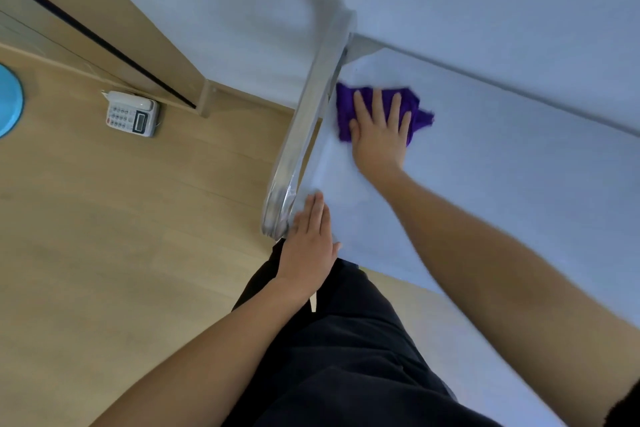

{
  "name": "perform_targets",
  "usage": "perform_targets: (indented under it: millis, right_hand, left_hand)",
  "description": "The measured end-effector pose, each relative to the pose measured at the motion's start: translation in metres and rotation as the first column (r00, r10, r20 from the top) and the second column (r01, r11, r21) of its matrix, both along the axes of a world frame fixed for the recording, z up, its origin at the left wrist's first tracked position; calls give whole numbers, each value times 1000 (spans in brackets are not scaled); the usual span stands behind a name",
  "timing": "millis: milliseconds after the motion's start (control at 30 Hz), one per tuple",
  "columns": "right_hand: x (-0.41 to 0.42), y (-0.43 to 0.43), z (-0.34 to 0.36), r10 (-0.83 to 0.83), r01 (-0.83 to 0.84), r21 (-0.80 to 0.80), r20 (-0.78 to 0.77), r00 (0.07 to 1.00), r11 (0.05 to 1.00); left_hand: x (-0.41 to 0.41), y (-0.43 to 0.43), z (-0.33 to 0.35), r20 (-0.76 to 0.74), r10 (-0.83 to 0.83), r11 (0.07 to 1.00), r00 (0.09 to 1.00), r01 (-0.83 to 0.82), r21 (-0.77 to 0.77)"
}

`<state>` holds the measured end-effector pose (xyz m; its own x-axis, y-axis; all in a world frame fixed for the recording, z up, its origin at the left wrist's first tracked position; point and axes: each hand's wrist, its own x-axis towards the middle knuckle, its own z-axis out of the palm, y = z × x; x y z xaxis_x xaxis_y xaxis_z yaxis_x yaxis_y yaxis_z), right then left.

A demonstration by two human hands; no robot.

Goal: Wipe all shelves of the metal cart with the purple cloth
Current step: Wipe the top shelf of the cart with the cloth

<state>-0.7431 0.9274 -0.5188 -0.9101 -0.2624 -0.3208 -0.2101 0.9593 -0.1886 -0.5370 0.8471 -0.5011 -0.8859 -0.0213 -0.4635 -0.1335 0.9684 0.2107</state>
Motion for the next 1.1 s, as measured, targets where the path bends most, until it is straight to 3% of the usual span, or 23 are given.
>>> perform_targets:
  millis: [200,367,567,933,1100]
  right_hand:
    - [156,31,7,19,-22,48,74,997,999]
    - [105,27,4,120,-125,53,83,989,991]
    - [23,4,1,-33,34,-10,90,995,999]
    - [184,63,9,98,-102,53,64,993,993]
    - [185,66,10,112,-116,46,89,990,992]
  left_hand:
    - [0,-4,6,-26,-32,1000,999,32,-2]
    - [1,-13,5,-7,-39,997,999,39,71]
    - [1,-14,10,4,-41,996,999,41,76]
    - [-4,-4,6,9,-12,999,1000,11,31]
    - [-4,1,6,-2,17,999,1000,-17,42]
